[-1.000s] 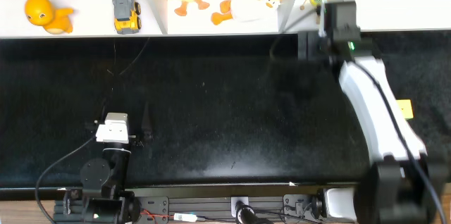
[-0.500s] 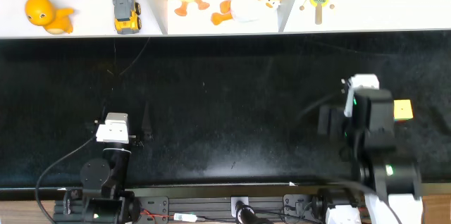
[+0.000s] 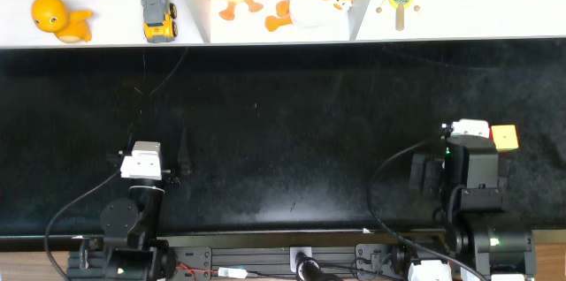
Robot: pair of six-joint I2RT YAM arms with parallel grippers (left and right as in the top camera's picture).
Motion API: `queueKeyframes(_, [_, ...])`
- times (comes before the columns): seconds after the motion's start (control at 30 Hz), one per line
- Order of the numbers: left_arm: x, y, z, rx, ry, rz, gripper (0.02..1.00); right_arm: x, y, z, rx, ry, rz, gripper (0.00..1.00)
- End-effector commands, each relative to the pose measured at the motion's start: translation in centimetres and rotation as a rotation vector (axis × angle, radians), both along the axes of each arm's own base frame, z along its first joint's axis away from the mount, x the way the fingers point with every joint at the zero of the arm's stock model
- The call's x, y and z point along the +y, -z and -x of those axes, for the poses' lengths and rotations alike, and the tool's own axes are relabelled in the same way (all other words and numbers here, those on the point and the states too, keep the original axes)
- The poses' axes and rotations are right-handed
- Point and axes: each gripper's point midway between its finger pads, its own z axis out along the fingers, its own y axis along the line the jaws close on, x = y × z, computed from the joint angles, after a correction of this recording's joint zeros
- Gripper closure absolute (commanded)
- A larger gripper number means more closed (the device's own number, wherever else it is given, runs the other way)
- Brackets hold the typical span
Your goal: Store Toys
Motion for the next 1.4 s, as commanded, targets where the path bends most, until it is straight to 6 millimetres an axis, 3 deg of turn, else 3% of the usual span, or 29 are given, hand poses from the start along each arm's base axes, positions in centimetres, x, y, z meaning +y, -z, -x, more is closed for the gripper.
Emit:
queueKeyframes(0.03, [-0.3,-0.1,0.1,-0.008,0.019,-0.013,0.02,-0.2,-0.4,-0.3,-0.022,-0.002,0.017,0.007])
queueKeyframes(0.5, [-0.3,-0.1,0.1,-0.008,0.019,-0.013,0.023,-1.6,-0.6,0.1,-0.017,0.062,0.078,0.003])
queueKeyframes(0.6, [-0.3,-0.1,0.1,-0.008,0.019,-0.013,0.02,-1.9,-0.2,0.0,0.012,0.082,0.078,0.003])
queueKeyframes(0.73, [-0.3,-0.1,0.1,-0.008,0.019,-0.013,0.02,-3.8,0.6,-0.7,0.049,0.168,0.069,0.003])
queueKeyframes(0.83, [-0.3,-0.1,0.1,-0.008,0.019,-0.013,0.02,-4.7,1.8,-1.7,0.106,0.124,0.022,0.005])
queueKeyframes(0.97, [-0.3,-0.1,0.1,-0.008,0.019,-0.013,0.02,-7.7,3.3,-2.4,0.152,0.091,-0.015,0.005])
queueKeyframes(1.13, [-0.3,-0.1,0.1,-0.008,0.019,-0.013,0.02,-12.7,4.5,-1.8,0.152,0.056,-0.034,0.005])
queueKeyframes(1.3, [-0.3,-0.1,0.1,-0.008,0.019,-0.013,0.02,-17.7,4.2,-1.2,0.042,0.099,-0.02,0.003])
queueKeyframes(1.4, [-0.3,-0.1,0.1,-0.008,0.019,-0.013,0.02,-19.3,4.4,-1.6,-0.009,0.107,-0.027,0.003])
